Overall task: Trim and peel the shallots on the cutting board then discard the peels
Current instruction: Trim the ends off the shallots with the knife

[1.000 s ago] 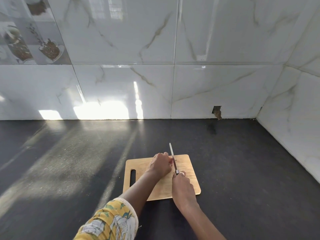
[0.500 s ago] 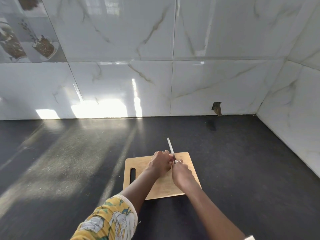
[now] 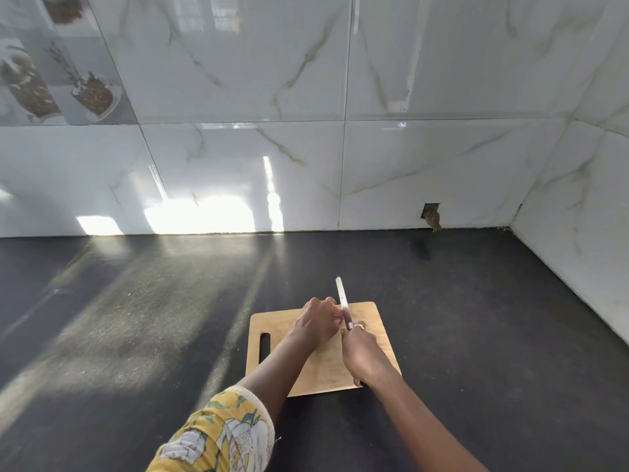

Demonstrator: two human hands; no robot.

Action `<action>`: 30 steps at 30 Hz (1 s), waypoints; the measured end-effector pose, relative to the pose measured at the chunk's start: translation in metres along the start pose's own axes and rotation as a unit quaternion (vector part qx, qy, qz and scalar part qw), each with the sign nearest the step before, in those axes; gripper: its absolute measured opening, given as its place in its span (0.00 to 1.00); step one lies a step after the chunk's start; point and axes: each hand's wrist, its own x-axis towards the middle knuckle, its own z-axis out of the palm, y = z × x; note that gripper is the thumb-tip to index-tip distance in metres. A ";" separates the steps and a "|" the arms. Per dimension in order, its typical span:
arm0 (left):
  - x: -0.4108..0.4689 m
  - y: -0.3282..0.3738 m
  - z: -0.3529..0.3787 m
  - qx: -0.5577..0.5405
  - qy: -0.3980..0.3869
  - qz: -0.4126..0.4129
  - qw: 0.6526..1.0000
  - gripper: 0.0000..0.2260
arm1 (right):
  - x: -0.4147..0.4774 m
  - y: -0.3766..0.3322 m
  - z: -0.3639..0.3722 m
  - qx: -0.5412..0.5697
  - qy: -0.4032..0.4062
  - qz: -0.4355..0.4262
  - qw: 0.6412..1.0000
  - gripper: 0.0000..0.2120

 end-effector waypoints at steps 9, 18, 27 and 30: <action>-0.003 0.008 -0.002 0.006 0.005 -0.021 1.000 0.13 | 0.004 -0.007 0.003 0.003 0.008 -0.001 1.000 0.19; -0.006 0.009 -0.002 -0.010 0.009 -0.018 1.000 0.12 | -0.002 -0.006 0.001 0.016 -0.004 0.024 1.000 0.18; 0.004 0.000 0.003 0.007 -0.011 -0.012 1.000 0.14 | -0.019 0.002 0.012 -0.025 0.007 0.032 0.999 0.20; 0.006 -0.004 0.007 0.012 -0.008 -0.013 1.000 0.14 | -0.021 0.005 0.017 -0.019 0.019 0.028 0.999 0.21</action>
